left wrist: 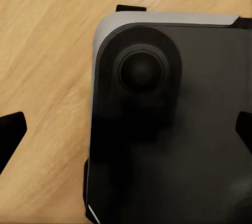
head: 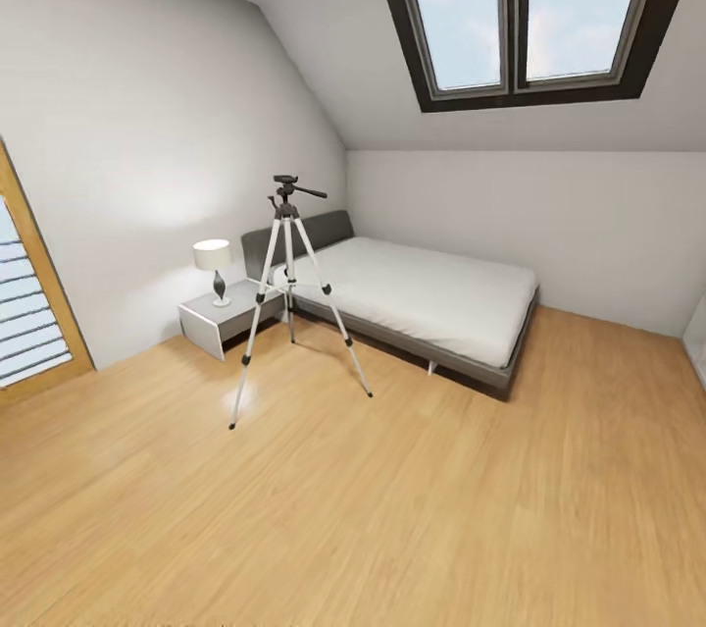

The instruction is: Attach the digital camera to the camera tripod in the bedroom.

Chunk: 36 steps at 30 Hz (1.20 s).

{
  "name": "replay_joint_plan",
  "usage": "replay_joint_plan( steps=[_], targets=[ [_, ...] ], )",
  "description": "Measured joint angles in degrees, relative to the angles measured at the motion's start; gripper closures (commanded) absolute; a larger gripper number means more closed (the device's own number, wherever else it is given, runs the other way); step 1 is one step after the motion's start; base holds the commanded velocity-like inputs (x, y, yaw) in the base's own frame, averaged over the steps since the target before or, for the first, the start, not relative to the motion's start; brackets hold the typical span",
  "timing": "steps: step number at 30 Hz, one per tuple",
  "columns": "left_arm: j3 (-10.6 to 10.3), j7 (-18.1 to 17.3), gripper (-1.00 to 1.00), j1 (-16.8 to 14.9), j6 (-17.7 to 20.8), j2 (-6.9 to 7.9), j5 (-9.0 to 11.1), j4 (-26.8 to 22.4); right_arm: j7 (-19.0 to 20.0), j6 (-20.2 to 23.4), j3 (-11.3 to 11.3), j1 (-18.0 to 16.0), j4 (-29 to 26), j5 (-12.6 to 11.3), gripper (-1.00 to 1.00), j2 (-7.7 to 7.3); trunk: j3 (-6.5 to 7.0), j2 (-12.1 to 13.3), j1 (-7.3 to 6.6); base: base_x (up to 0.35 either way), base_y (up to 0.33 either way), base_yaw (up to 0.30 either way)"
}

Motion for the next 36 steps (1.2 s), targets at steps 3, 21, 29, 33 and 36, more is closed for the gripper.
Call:
replay_joint_plan(
  steps=[3, 21, 29, 33, 36],
  targets=[
    [0.0, 0.0, -1.0, 0.0, 0.0, -0.02, 0.0, 0.0, 0.0, 0.0, 0.0, 0.0, 0.0, 0.0, -1.0, 0.0, 0.0, 0.0, 0.0, 0.0, 0.0, 0.268],
    [0.0, 0.0, -1.0, 0.0, 0.0, 0.12, 0.0, 0.0, 0.0, 0.0, -0.1, 0.0, 0.0, 0.0, -1.0, -0.02, 0.0, 0.0, 0.0, 0.0, 0.0, 0.268],
    [0.0, 0.0, -1.0, 0.0, 0.0, 0.16, 0.0, 0.0, 0.0, 0.0, -0.2, 0.0, 0.0, 0.0, -1.0, -0.06, 0.0, 0.0, 0.0, 0.0, 0.0, 0.268],
    [0.0, 0.0, -1.0, 0.0, 0.0, 0.14, 0.0, 0.0, 0.0, 0.0, -0.3, 0.0, 0.0, 0.0, -1.0, -0.07, 0.0, 0.0, 0.0, 0.0, 0.0, 0.268],
    [0.0, 0.0, -1.0, 0.0, 0.0, 0.17, 0.1, 0.0, 0.0, 0.0, -0.4, 0.0, 0.0, -0.1, -1.0, -0.01, 0.0, 0.0, 0.0, 0.0, 0.0, 0.268]
  ],
)
